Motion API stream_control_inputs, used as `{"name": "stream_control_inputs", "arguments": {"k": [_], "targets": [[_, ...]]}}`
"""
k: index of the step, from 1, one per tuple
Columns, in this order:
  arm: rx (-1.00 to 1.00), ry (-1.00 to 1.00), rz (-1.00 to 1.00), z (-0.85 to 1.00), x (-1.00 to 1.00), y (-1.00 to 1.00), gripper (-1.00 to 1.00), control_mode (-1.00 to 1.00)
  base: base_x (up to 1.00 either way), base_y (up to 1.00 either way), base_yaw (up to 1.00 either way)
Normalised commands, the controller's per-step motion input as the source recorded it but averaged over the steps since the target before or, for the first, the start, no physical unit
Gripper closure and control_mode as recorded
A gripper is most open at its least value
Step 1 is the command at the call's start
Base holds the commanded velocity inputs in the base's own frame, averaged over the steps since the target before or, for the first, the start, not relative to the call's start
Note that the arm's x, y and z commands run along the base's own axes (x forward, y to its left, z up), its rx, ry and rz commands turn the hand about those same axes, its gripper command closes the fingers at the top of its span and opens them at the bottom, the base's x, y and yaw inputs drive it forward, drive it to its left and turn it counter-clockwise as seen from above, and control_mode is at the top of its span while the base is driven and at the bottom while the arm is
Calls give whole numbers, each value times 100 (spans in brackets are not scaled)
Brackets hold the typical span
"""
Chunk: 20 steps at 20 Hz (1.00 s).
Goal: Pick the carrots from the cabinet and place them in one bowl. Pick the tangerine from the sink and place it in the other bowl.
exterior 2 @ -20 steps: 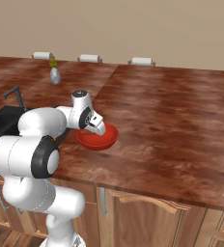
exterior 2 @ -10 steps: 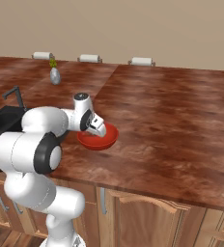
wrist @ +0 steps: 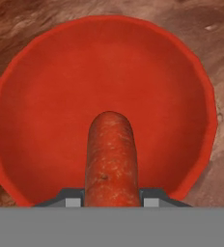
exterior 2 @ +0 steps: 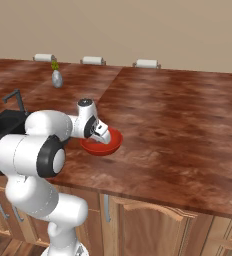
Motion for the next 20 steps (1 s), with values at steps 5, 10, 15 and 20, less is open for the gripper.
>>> {"name": "stream_control_inputs", "arguments": {"k": [5, 10, 15, 20], "targets": [[0, 0, 0, -9, 0, 0, 100, -100, 0, 0, 0], [0, 0, 0, -10, 0, 0, 100, -100, 0, 0, 0], [0, 0, 0, -9, 0, 0, 100, -100, 0, 0, 0], [0, 0, 0, -9, 0, 0, 100, -100, 0, 0, 0]]}}
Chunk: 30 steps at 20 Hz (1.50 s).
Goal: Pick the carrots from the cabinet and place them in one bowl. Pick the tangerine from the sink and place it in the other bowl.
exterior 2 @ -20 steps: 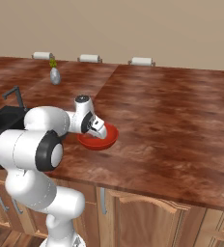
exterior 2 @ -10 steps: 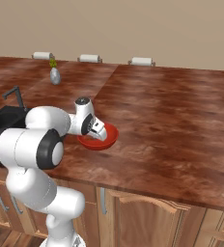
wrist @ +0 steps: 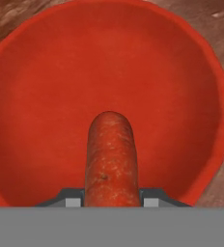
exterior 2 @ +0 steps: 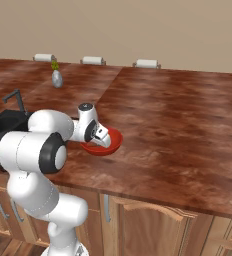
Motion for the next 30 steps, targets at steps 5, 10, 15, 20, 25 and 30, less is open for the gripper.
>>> {"name": "stream_control_inputs", "arguments": {"k": [5, 10, 15, 20, 25, 30], "targets": [[0, 0, 0, -6, 3, 0, 100, -100, 0, 0, 0], [0, 0, 0, -3, 6, 0, 100, -100, 0, 0, 0], [0, 0, 0, -5, 5, 0, 100, -100, 0, 0, 0], [0, 0, 0, -6, 9, 0, 100, -100, 0, 0, 0], [-1, 0, 0, -7, 10, 0, 100, -100, 0, 0, 0], [-1, 0, 0, -7, 11, 0, 100, -100, 0, 0, 0]]}}
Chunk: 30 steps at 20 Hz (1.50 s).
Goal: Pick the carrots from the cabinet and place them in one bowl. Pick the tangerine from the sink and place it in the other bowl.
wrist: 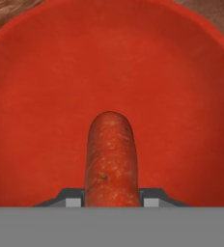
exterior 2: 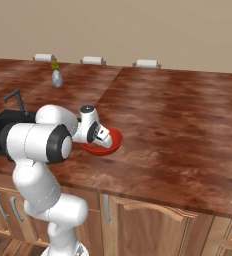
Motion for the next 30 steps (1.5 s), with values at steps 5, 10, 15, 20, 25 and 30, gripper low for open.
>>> {"name": "stream_control_inputs", "arguments": {"k": [5, 10, 15, 20, 25, 30], "targets": [[-2, 1, 0, -7, 14, 0, 100, -100, 0, 0, 0], [-1, 5, 0, -6, 12, 0, 100, -100, 0, 0, 0], [-2, 7, 0, -10, 6, 0, 100, -100, 0, 0, 0], [-3, 4, 0, -13, 2, 0, -100, -100, 0, 0, 0], [-2, 1, 0, -7, 0, 0, -100, -100, 0, 0, 0], [0, 0, 0, -2, 0, 0, -100, -100, 0, 0, 0]]}}
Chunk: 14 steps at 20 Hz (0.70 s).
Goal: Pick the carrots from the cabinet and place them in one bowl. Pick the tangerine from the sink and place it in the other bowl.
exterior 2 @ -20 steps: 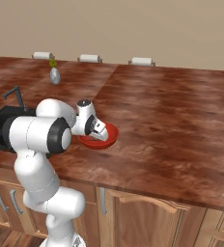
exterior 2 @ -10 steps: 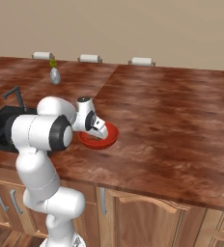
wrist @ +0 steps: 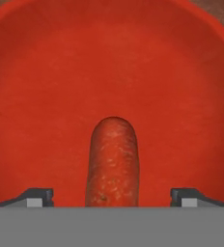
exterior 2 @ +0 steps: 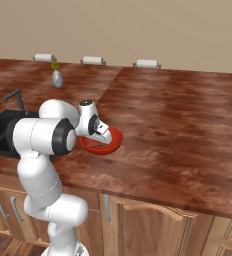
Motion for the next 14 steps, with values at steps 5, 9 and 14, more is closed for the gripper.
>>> {"name": "stream_control_inputs", "arguments": {"k": [5, 9, 14], "targets": [[0, 0, 0, 7, 0, 0, -100, -100, 0, 0, 0], [0, 0, 0, 20, -1, 0, -100, -100, 0, 0, 0], [0, 0, 0, 26, -7, -2, -100, -100, 0, 0, 0]]}}
